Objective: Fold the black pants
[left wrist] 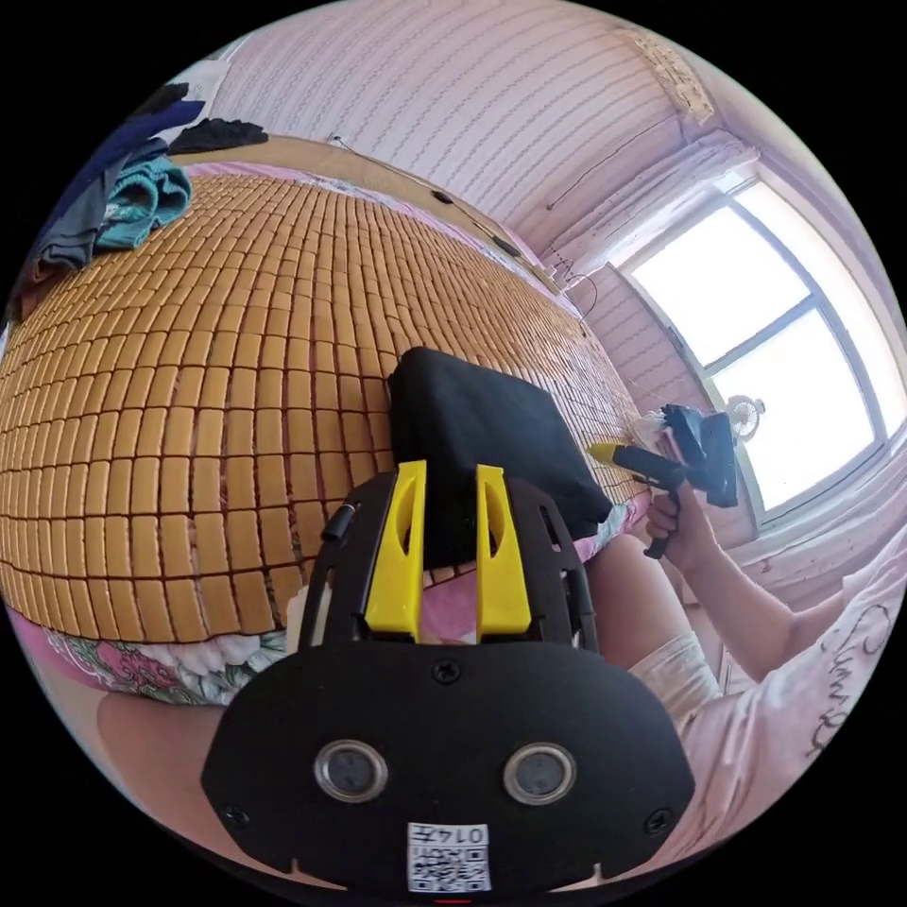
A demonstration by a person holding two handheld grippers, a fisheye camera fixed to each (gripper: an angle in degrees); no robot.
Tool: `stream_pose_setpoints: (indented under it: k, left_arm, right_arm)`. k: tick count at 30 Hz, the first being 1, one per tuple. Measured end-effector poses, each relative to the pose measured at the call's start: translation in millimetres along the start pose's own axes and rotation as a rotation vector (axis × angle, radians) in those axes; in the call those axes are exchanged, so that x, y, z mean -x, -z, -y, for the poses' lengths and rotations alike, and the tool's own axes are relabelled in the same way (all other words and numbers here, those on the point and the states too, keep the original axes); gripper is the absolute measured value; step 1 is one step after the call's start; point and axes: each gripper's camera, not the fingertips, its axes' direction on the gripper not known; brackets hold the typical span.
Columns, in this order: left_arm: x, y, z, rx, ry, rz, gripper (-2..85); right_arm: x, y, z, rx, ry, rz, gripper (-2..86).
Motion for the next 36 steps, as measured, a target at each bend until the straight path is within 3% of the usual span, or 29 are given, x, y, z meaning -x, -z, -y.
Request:
stream_pose_setpoints:
  k: [3, 5, 7, 16, 21, 28, 36]
  left_arm:
    - [5, -16, 14, 0.044, 0.011, 0.057, 14.2]
    - [11, -37, 22, 0.146, 0.053, -0.018, 17.9]
    - [8, -42, 24, 0.139, 0.039, -0.034, 18.0]
    - [1, -40, 20, 0.155, 0.050, -0.052, 7.2]
    - [-16, -25, -1, 0.094, 0.155, -0.109, 4.4]
    - [-114, -10, -24, -0.068, 0.100, -0.242, 4.1]
    - [-279, -68, -4, -0.042, -0.085, -0.350, 4.3]
  right_arm:
    - [-13, -24, -11, 0.075, -0.042, 0.045, 17.3]
    - [-14, -24, -21, 0.044, -0.036, 0.053, 16.4]
    - [-14, -23, -28, 0.053, -0.027, 0.035, 15.6]
    - [34, 19, -61, 0.057, 0.134, 0.023, 5.4]
    - [119, 86, -97, -0.051, 0.448, 0.034, 4.6]
    - [128, 206, -146, -0.185, 0.644, 0.020, 4.1]
    - [15, 382, -185, -0.272, 0.586, -0.122, 3.7]
